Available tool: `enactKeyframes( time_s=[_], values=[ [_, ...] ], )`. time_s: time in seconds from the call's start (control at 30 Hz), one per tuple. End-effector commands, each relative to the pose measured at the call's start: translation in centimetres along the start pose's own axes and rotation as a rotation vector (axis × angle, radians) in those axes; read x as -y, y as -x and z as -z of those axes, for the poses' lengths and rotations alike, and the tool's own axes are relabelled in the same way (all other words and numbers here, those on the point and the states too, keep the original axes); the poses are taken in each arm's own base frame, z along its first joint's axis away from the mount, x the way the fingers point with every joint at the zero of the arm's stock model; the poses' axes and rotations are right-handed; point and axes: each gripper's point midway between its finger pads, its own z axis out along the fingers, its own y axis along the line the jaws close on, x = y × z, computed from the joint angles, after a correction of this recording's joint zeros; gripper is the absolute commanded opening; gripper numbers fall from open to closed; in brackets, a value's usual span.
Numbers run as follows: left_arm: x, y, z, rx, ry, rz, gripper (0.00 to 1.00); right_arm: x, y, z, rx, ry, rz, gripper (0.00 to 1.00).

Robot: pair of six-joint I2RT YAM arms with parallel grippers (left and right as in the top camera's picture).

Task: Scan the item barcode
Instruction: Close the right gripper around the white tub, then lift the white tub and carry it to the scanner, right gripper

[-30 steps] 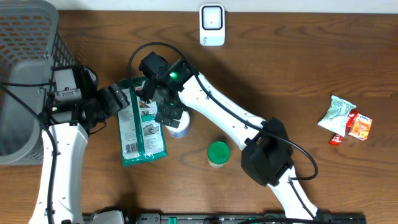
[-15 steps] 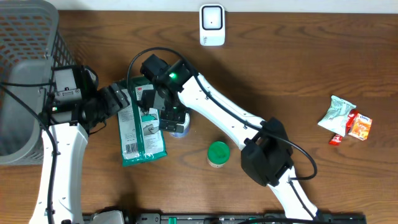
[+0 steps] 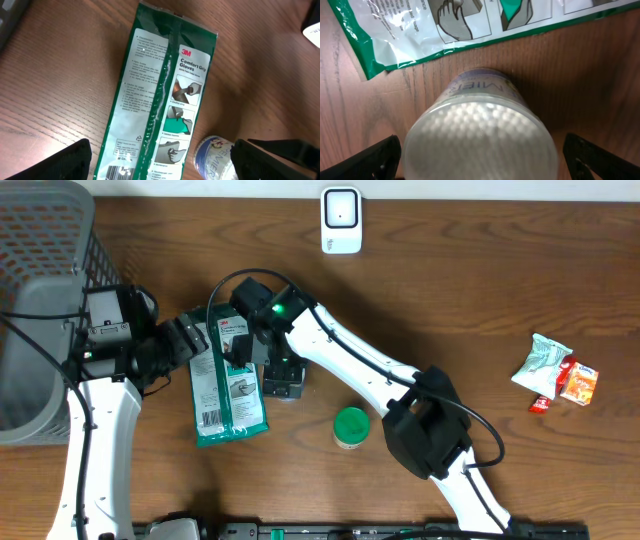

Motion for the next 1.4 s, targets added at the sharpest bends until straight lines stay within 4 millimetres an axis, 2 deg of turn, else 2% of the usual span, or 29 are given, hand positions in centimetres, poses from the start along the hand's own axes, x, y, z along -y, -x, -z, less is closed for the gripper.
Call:
enactKeyframes(
  time_s=[0.0,0.1,0.2,0.4,0.6,0.87,1.1,1.23,1.37],
  values=[
    [0.1,0.3,0.6,0.018,-0.006,-0.006,0.89,-0.6,-0.7,-2.0,-0.029,0.029,0.017,0.99],
    [0.1,0.3,0.6,0.018,-0.006,-0.006,0.89,-0.5,-0.7,-2.9,-0.022,0.019,0.019,0.98],
    [0.1,0.3,0.6,0.018,-0.006,-0.006,0.89,-0.1,-0.2,-2.6,-0.004,0.004,0.016,0.88],
    [0.1,0.3,0.6,0.018,-0.006,-0.006,0.89,0.6,0.9,-1.0,0.031,-0.024,0.003,0.9],
    [0.1,0.3,0.6,0.018,-0.006,-0.006,0.89,0.7,0.7,-0.8,0.006,-0.046,0.009,0.87],
    [0.1,0.3,0.6,0.018,-0.006,-0.006,0.89,-0.1,1.0,-0.8,-0.003,-0.036,0.024,0.63],
    [0.1,0.3,0.6,0.018,-0.006,-0.006,0.89,0.0,1.0,-0.7,-0.013,-0.053,0.02,0.56],
    [0.1,0.3,0.6,0.018,-0.006,-0.006,0.89,1.1,1.6,0.4,0.011,-0.096,-0.096,0.5],
    [0.1,0.3,0.6,0.018,-0.006,-0.006,0.89,3.0,1.8,2.9,0.058,-0.135,-0.255,0.39]
  ],
)
